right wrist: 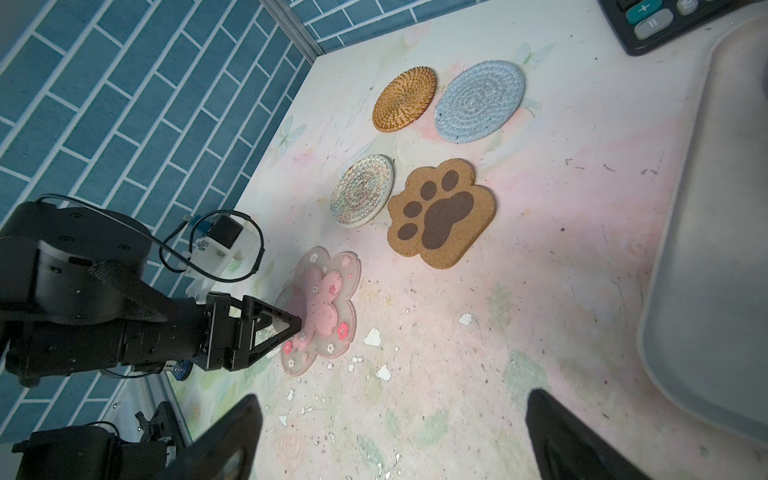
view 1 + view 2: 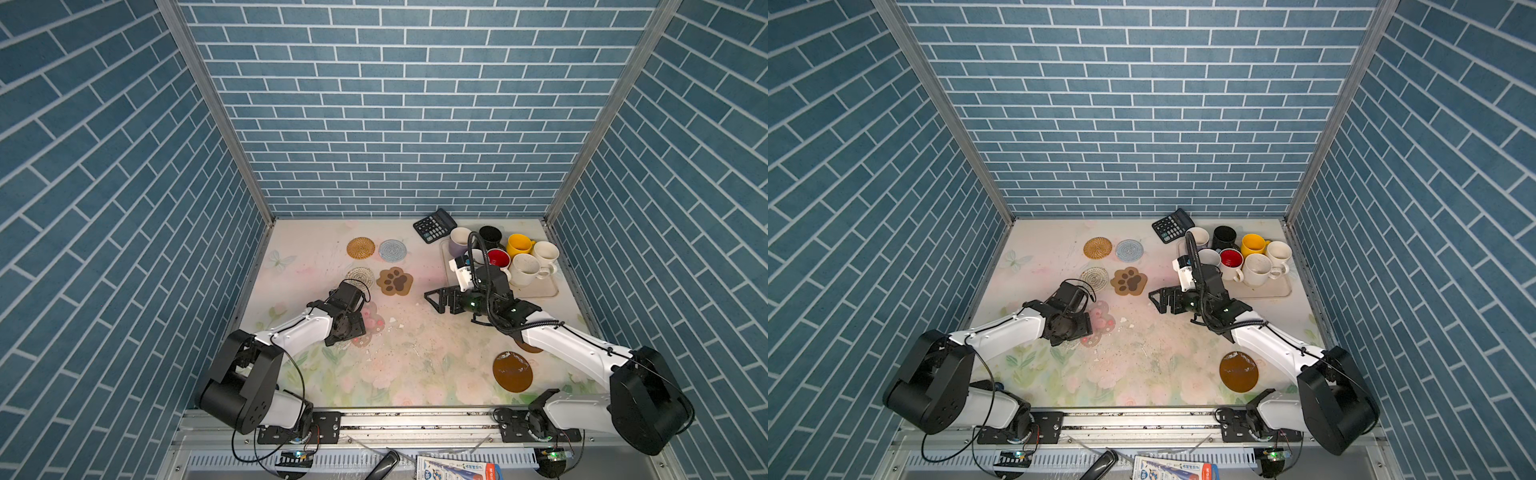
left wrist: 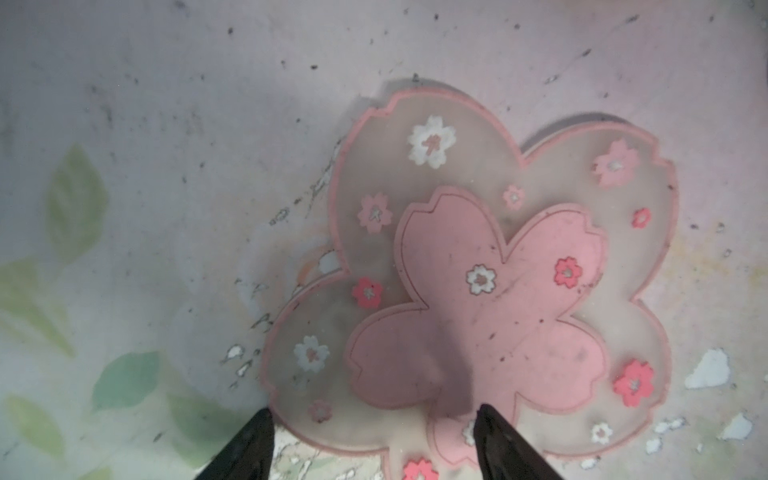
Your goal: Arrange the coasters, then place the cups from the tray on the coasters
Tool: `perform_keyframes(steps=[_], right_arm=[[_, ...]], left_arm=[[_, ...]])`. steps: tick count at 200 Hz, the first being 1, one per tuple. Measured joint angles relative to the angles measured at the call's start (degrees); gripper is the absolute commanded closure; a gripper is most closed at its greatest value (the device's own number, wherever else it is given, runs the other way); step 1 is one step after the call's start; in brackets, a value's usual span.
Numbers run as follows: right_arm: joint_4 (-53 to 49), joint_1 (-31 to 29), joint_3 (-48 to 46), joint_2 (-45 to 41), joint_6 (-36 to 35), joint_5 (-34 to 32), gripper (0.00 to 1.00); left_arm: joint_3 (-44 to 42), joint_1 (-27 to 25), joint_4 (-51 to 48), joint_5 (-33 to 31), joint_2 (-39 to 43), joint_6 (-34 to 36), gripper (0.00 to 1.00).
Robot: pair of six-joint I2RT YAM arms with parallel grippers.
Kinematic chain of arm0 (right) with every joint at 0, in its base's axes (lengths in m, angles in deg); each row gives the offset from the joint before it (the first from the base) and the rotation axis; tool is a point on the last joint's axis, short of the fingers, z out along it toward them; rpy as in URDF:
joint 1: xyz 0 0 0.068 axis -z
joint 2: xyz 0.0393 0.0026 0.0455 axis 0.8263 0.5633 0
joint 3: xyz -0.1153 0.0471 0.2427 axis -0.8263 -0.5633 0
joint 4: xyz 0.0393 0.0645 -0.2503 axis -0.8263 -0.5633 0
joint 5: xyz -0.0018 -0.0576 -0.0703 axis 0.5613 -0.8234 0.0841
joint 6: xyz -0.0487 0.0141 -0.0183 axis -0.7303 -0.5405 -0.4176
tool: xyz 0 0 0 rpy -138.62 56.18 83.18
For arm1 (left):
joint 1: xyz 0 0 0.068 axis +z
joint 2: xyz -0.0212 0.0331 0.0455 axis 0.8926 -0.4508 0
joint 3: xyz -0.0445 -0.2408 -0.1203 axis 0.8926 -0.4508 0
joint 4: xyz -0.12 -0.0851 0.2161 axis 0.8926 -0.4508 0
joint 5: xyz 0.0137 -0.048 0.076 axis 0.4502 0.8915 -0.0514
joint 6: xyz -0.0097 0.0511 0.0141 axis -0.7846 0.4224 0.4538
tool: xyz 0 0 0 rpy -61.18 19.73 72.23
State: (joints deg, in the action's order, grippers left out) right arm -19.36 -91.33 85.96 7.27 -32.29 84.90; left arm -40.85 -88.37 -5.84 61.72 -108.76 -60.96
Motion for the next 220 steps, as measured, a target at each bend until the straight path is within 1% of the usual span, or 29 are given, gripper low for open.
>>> perform_keyframes(steps=[18,35,58,64,95,123,154,172,197,220], right_arm=[[-0.48,-0.02,0.04,0.0,-0.09,-0.5,0.01],[-2.58,0.0,0.5,0.0,-0.35,-1.73,0.01],[-7.32,-0.02,2.27,0.02,-0.5,-3.78,0.01],[-8.61,-0.02,2.75,0.0,-0.5,-4.48,0.01],[-17.66,0.0,4.52,-2.21,-0.44,-9.66,0.01],[-27.36,-0.02,5.49,-4.92,0.5,-16.0,0.01],[-38.32,0.0,5.27,-7.28,4.96,-23.23,0.01],[-42.71,0.04,3.87,-10.03,8.39,-26.67,0.01],[-48.5,0.61,0.0,-15.04,13.84,-30.16,0.01],[-53.31,1.27,-2.82,-17.81,18.73,-32.5,0.01]], left_arm=[[0.0,0.0,-0.72,0.28,0.44,0.22,0.21],[1.05,-0.09,-3.76,0.26,2.23,0.9,0.18],[4.66,-0.09,-7.1,0.04,6.95,2.67,0.12],[5.95,-0.11,-7.72,0.04,8.02,3.34,0.07],[12.11,-0.57,-9.07,0.44,10.21,6.29,0.01],[14.21,-3.04,-8.87,0.46,10.99,7.8,0.01],[15.65,-5.68,-6.32,0.98,10.01,8.83,0.01],[15.76,-6.58,-3.34,1.62,8.11,9.09,0.01],[15.76,-7.63,0.85,2.99,4.22,9.07,0.01],[15.74,-9.01,4.52,3.93,0.59,9.03,0.01]])
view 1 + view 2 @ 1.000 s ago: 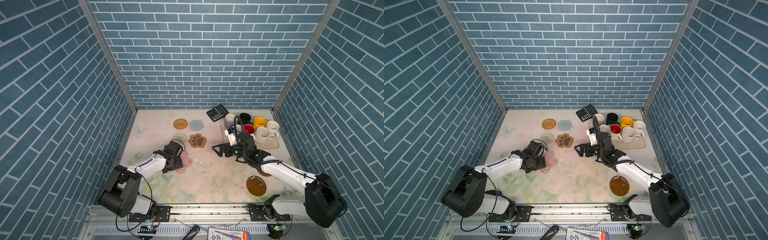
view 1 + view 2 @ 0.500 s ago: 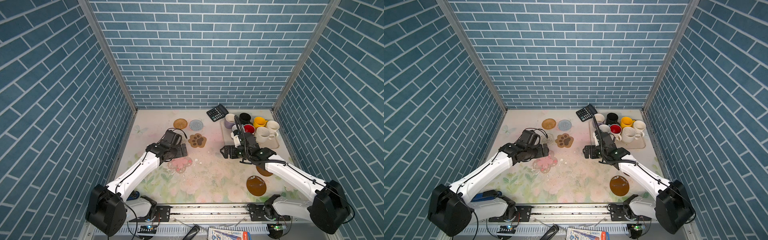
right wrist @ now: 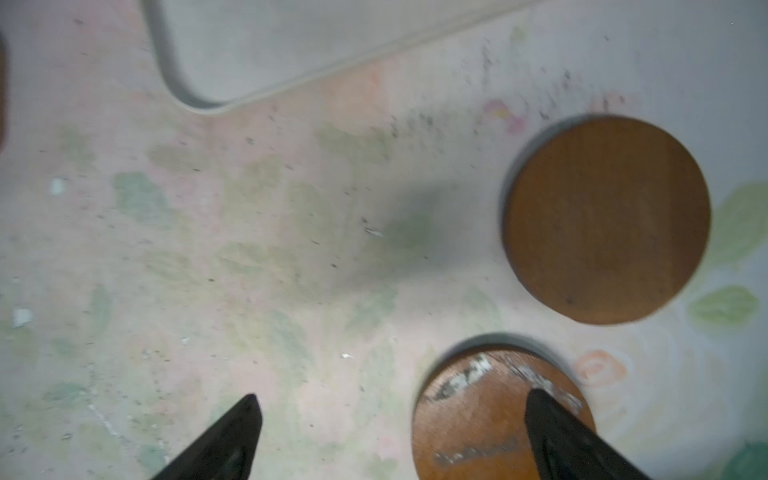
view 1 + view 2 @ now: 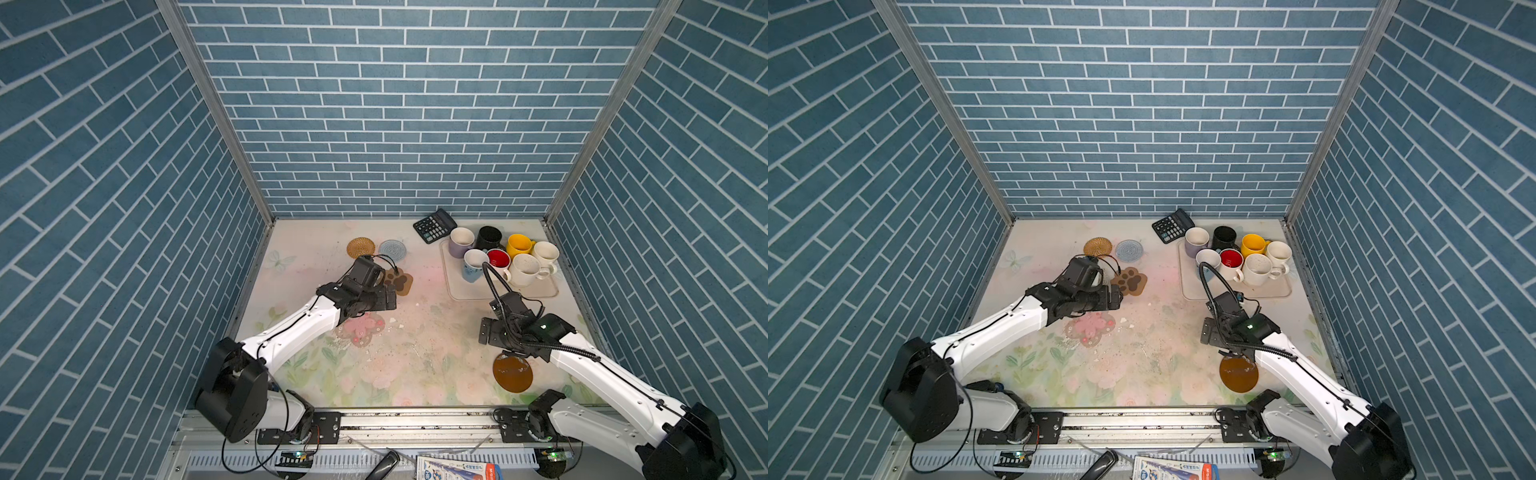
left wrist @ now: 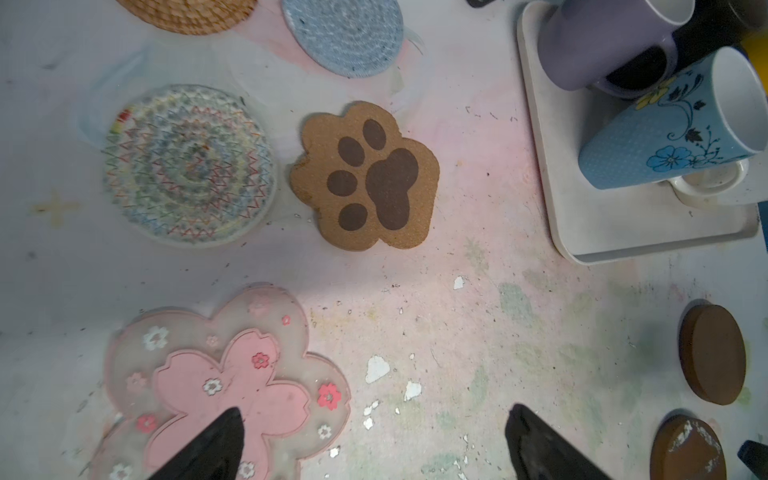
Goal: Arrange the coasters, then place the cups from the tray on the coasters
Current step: 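Move the right gripper to the silver-patched brown wooden coaster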
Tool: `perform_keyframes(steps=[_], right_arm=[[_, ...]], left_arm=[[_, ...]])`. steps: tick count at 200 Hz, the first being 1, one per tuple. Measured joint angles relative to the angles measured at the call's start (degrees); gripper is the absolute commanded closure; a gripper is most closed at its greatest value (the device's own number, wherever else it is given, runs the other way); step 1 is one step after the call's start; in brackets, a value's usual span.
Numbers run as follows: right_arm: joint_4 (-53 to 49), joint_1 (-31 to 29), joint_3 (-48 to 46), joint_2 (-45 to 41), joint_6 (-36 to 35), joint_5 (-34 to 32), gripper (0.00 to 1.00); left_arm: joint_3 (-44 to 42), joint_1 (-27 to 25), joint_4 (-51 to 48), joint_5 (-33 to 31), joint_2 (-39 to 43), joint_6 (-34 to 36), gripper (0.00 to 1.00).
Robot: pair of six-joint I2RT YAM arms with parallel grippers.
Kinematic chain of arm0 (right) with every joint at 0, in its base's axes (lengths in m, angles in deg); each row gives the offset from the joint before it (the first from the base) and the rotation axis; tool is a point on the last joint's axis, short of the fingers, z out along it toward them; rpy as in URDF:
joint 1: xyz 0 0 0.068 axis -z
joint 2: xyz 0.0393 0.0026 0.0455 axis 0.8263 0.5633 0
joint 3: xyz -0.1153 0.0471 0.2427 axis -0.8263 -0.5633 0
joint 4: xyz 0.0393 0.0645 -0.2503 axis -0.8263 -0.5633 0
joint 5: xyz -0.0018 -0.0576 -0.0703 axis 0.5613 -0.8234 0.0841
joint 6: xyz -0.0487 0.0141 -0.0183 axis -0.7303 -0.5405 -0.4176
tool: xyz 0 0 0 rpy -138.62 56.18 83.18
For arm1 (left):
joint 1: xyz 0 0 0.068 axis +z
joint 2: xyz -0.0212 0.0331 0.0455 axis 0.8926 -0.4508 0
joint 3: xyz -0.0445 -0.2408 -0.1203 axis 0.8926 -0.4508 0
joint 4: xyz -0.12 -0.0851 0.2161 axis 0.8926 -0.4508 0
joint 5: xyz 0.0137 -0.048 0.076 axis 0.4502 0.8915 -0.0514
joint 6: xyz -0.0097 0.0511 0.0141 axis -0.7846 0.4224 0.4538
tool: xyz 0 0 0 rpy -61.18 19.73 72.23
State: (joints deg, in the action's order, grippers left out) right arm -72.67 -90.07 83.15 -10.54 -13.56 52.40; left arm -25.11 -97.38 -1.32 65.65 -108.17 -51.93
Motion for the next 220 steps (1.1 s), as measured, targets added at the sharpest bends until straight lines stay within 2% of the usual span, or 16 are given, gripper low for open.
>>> perform_keyframes(steps=[56,86,220], right_arm=[[-5.35,4.66,-9.31,-11.08,8.13,-0.39,0.01],[-7.15,7.54,-11.78,-14.08,10.25,0.31,0.02],[-0.98,10.54,-12.09,-6.23,11.5,5.2,0.01]], left_arm=[[-2.78,-1.42,11.23,2.86,-4.61,-1.18,0.01],[-4.74,-1.6,15.06,4.39,-5.57,-1.84,0.01],[-6.8,-1.81,18.47,6.6,-5.53,-2.4,0.01]])
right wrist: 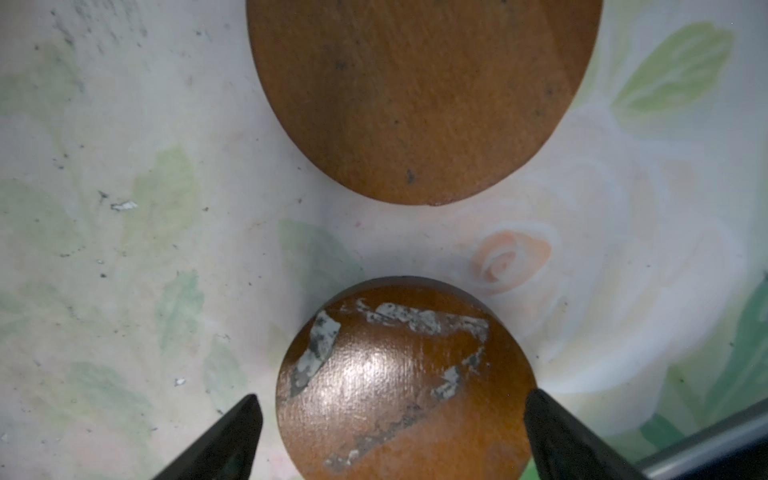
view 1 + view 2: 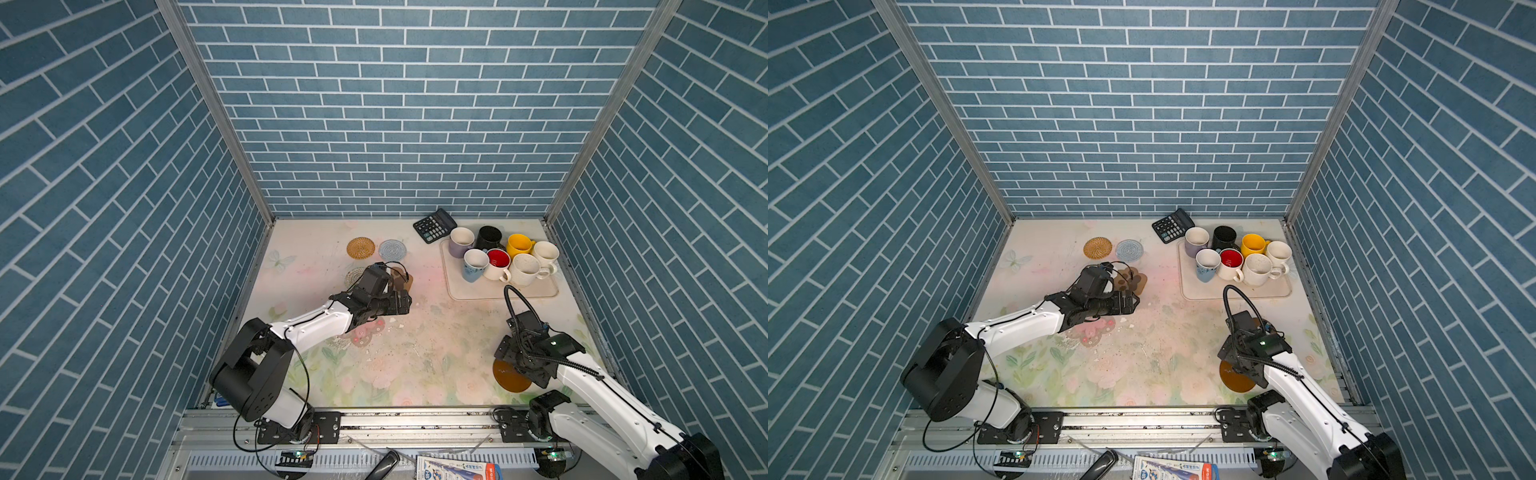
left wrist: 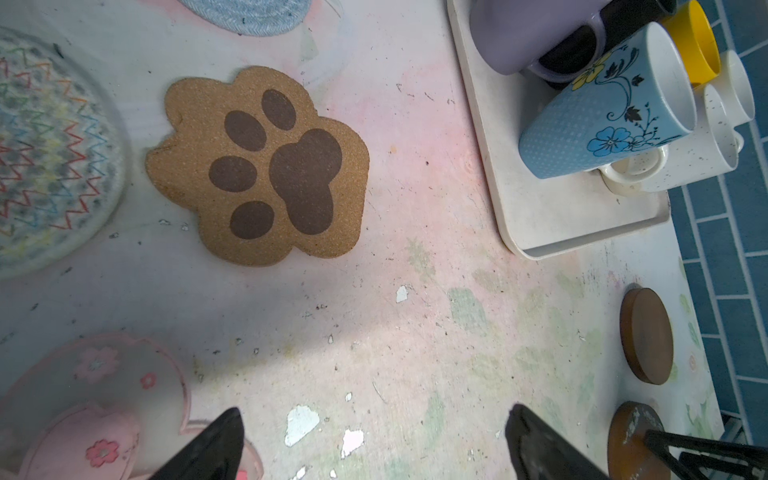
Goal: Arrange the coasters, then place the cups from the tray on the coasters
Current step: 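Move the right gripper to the silver-patched brown wooden coaster, then lower the right gripper and pinch the patched coaster's edge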
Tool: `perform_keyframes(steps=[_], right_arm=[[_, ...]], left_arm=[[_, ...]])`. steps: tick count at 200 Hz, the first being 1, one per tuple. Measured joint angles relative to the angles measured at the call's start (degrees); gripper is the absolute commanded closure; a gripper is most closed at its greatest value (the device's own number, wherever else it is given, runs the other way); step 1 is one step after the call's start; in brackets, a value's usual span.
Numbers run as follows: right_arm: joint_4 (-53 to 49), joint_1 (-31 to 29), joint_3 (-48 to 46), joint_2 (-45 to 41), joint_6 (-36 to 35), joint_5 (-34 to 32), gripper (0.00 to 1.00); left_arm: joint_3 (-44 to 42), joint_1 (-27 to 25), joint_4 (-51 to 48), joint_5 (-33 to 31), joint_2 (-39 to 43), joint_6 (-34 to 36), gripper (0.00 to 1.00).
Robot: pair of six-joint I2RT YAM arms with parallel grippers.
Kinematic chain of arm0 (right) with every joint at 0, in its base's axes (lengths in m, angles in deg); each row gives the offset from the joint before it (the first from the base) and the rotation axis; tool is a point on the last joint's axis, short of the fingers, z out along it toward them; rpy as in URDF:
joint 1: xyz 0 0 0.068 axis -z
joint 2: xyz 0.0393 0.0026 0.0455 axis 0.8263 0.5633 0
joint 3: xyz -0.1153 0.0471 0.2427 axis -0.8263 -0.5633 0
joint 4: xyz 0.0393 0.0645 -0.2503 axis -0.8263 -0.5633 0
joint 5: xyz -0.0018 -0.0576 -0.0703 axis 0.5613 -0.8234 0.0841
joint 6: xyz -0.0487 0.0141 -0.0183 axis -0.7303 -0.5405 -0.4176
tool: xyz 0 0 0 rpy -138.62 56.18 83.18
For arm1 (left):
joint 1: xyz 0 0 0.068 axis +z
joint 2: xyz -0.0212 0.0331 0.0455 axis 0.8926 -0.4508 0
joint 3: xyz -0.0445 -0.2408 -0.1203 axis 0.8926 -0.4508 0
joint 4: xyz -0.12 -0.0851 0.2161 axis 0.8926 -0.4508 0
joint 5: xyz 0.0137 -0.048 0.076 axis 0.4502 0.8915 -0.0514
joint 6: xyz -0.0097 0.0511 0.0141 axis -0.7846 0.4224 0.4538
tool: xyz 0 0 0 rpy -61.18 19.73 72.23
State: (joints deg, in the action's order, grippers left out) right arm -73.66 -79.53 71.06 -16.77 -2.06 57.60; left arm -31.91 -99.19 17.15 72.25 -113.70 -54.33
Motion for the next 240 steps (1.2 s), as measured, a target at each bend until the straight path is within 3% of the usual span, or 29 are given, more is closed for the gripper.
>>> perform_keyframes(steps=[102,182,240], right_arm=[[5.57,0.24,-0.46,5.22,1.11,-0.28,0.01],[3.76,0.24,-2.56,-2.03,13.05,-2.82,0.01],[0.17,-1.09,-0.55,4.74,14.97,-5.03,0.01]], left_arm=[[-0.37,0.0,-0.02,-0.02,0.02,0.0,0.01],[-0.37,-0.04,-0.02,0.09,0.02,-0.07,0.01],[-0.37,-0.15,0.0,0.74,0.02,-0.26,0.01]])
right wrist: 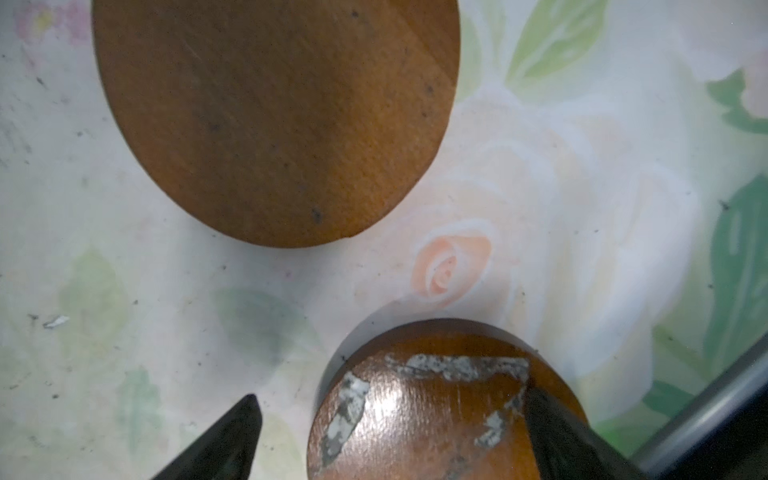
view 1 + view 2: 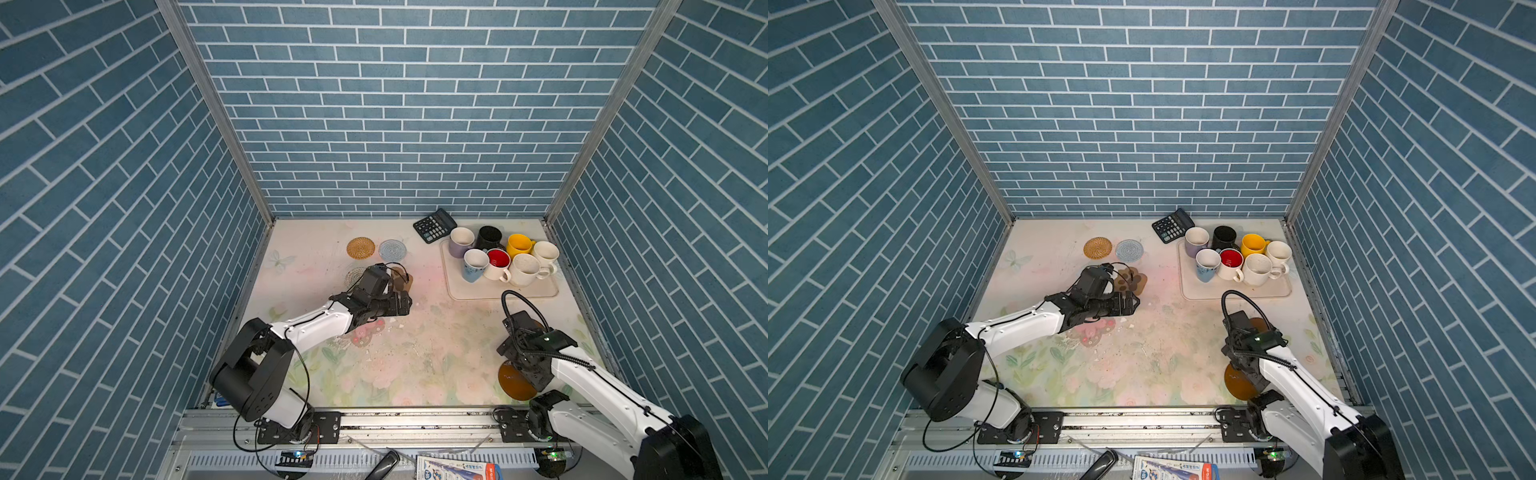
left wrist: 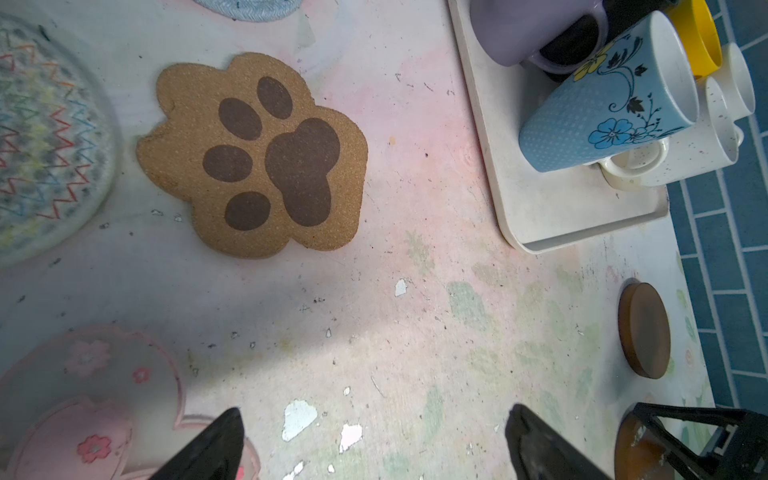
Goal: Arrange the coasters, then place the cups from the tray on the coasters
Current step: 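Lower the right gripper and pinch the patched coaster's edge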
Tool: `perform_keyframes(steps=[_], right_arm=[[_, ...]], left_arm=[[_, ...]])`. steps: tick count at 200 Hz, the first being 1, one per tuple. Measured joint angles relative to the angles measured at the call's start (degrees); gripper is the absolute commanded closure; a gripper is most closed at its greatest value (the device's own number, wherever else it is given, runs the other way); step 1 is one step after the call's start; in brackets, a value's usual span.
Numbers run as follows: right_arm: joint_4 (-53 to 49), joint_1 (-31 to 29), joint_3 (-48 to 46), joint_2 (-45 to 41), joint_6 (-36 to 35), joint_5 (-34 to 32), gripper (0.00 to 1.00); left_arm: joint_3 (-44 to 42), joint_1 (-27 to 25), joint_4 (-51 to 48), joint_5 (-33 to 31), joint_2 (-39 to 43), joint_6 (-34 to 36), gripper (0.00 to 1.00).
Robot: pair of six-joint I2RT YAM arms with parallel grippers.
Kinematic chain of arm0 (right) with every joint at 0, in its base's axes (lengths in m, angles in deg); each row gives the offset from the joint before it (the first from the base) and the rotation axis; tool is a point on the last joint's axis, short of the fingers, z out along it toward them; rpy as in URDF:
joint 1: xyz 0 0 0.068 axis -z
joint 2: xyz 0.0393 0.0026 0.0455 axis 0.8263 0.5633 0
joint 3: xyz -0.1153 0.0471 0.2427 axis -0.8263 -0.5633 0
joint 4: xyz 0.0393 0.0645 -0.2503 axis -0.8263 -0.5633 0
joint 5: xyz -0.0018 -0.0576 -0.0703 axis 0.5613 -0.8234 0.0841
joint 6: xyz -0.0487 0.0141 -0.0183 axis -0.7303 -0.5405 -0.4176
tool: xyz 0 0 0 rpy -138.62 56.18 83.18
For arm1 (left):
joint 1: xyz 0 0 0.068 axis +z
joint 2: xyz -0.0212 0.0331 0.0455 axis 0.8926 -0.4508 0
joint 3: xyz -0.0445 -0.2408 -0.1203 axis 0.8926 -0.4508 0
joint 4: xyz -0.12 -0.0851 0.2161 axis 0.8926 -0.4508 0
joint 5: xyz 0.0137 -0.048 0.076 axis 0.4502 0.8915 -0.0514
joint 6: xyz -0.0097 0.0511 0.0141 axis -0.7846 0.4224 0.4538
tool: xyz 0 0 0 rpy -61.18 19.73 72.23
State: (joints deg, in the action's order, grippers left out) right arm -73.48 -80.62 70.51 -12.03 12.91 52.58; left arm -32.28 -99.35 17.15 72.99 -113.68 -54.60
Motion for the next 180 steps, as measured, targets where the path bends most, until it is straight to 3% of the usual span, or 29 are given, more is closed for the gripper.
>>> perform_keyframes(steps=[42,80,180], right_arm=[[0.31,-1.31,0.46,2.71,-0.39,-0.31,0.01],[1.16,-7.04,3.91,11.41,-1.75,-1.6,0.01],[16.31,-12.28,18.56,29.14,-3.23,1.29,0.01]], left_arm=[[0.0,-0.15,0.0,0.15,0.0,-0.13,0.01],[0.0,-0.26,-0.02,0.15,0.0,-0.24,0.01],[-2.47,-0.02,-2.95,-2.4,7.96,-0.55,0.01]])
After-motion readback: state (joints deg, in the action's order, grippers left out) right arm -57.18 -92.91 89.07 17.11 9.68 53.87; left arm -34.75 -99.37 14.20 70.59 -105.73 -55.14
